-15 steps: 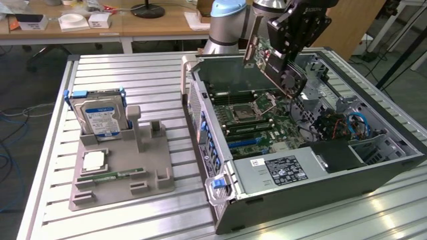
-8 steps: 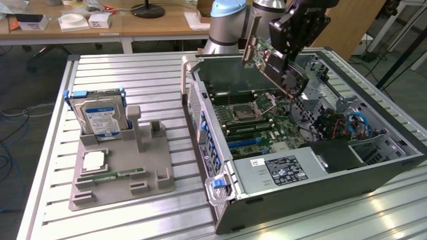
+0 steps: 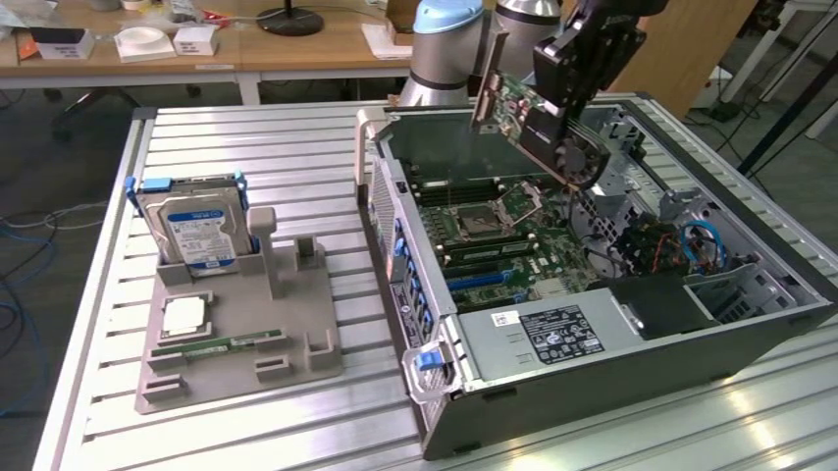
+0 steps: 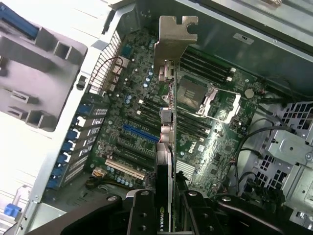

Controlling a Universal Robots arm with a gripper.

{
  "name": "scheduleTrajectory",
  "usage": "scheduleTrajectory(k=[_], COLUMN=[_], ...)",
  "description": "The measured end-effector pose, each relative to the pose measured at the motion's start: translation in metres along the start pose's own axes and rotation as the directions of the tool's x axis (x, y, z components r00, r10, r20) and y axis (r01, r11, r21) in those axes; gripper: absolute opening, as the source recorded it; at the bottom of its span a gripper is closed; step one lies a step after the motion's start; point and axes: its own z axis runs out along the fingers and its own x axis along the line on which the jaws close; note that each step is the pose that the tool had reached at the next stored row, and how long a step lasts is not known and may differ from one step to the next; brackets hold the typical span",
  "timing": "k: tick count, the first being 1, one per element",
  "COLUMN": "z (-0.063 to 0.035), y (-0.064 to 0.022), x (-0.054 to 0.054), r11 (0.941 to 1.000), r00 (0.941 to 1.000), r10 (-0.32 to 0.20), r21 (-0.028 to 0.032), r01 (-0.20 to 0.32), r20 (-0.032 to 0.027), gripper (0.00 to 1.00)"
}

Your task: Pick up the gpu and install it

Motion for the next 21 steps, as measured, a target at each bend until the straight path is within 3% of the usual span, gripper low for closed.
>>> scheduleTrajectory(k=[9,21], z=[0.0004,0.0008], y=[-0.0003,-0.0005], x=[-0.0006,-0.0012], r11=[0.9953,0.9762], r00=[0.9953,0.9761], r10=[-0.096,-0.217], r21=[0.0004,0.0002], r01=[0.096,0.217], r20=[-0.0038,-0.0084], gripper=[0.26,0.26])
